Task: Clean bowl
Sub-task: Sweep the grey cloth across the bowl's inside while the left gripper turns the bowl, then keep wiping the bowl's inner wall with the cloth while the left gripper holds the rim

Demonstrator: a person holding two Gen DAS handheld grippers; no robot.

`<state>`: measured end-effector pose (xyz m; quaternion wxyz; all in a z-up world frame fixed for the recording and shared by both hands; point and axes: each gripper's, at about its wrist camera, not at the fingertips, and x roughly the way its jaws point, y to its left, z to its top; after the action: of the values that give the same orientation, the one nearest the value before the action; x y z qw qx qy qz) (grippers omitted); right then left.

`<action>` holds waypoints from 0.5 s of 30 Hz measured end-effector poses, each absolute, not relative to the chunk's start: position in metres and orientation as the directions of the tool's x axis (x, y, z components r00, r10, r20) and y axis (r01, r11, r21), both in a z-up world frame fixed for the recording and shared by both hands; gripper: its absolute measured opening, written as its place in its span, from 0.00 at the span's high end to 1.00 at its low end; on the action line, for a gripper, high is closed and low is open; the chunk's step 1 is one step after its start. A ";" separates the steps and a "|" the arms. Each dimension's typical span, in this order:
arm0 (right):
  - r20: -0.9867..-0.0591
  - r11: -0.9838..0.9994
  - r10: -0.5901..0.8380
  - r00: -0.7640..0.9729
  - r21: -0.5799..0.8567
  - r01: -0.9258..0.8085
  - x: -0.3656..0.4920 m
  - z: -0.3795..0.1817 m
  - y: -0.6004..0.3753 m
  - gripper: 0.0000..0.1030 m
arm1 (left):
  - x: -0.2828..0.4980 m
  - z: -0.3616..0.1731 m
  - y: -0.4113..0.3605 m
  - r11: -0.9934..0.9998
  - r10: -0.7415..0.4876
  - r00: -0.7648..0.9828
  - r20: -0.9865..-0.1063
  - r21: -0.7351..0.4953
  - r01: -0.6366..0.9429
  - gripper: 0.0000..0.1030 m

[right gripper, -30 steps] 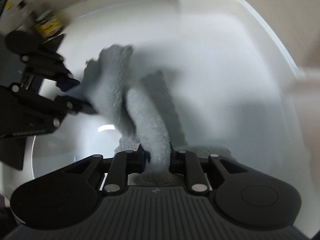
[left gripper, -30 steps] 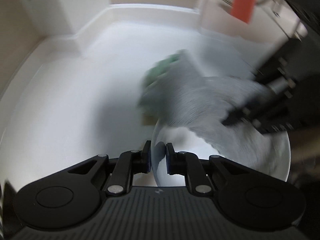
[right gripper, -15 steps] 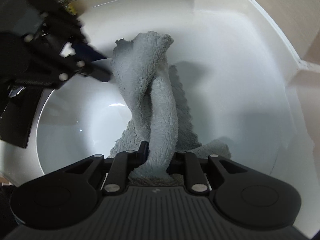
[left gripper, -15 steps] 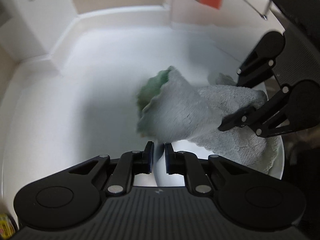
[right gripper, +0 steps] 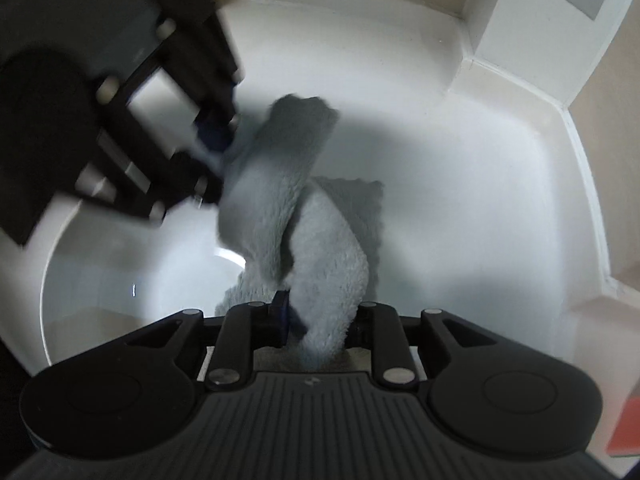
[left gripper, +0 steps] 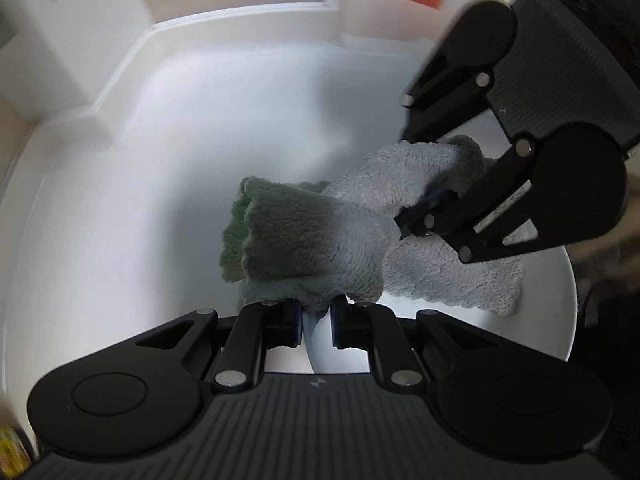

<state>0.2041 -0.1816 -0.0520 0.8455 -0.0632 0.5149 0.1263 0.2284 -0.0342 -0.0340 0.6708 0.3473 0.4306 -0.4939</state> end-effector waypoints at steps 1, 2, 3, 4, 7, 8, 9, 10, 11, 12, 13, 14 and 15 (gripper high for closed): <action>-0.898 0.976 0.146 0.415 0.062 -0.209 0.203 -0.054 -0.188 0.83 | 0.227 -0.034 -0.028 0.317 -0.372 0.166 -0.913 0.043 0.947 0.89; -0.908 0.985 0.145 0.392 0.096 -0.142 0.202 -0.057 -0.193 0.84 | 0.226 -0.035 -0.026 0.333 -0.376 0.177 -0.910 0.046 0.942 0.89; -0.914 0.988 0.143 0.380 0.111 -0.106 0.199 -0.059 -0.195 0.85 | 0.224 -0.036 -0.021 0.371 -0.385 0.201 -0.901 0.048 0.927 0.88; -0.919 0.990 0.142 0.368 0.125 -0.071 0.192 -0.059 -0.197 0.85 | 0.223 -0.036 -0.018 0.392 -0.390 0.212 -0.896 0.047 0.919 0.88; -0.927 0.987 0.147 0.344 0.159 0.008 0.173 -0.060 -0.198 0.85 | 0.214 -0.037 -0.015 0.424 -0.395 0.249 -0.884 0.065 0.903 0.88; -0.926 0.988 0.144 0.348 0.157 0.009 0.169 -0.060 -0.196 0.85 | 0.211 -0.037 -0.016 0.414 -0.387 0.254 -0.886 0.078 0.907 0.87; -0.926 0.988 0.142 0.350 0.151 0.000 0.167 -0.060 -0.194 0.84 | 0.210 -0.036 -0.017 0.401 -0.382 0.249 -0.890 0.083 0.912 0.87; -0.925 0.989 0.139 0.353 0.146 -0.008 0.165 -0.061 -0.192 0.84 | 0.211 -0.036 -0.017 0.396 -0.381 0.246 -0.891 0.083 0.915 0.87; -0.923 0.989 0.141 0.358 0.146 -0.014 0.164 -0.062 -0.192 0.84 | 0.214 -0.035 -0.019 0.360 -0.379 0.227 -0.897 0.083 0.929 0.87; -0.921 0.989 0.143 0.363 0.146 -0.021 0.163 -0.063 -0.193 0.84 | 0.215 -0.034 -0.019 0.344 -0.383 0.220 -0.897 0.083 0.935 0.87; -0.916 0.988 0.150 0.371 0.146 -0.038 0.160 -0.062 -0.192 0.84 | 0.217 -0.032 -0.019 0.319 -0.392 0.208 -0.896 0.079 0.944 0.88; -0.914 0.988 0.153 0.376 0.146 -0.046 0.157 -0.061 -0.191 0.84 | 0.218 -0.032 -0.020 0.313 -0.395 0.204 -0.896 0.077 0.946 0.88; -0.912 0.988 0.155 0.380 0.146 -0.053 0.154 -0.060 -0.189 0.83 | 0.220 -0.031 -0.023 0.293 -0.408 0.192 -0.893 0.071 0.954 0.88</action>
<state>0.1536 -0.1895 -0.0603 0.8294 0.0462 0.5532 0.0629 0.2202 -0.0227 -0.0305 0.6945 0.3368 0.4051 -0.4900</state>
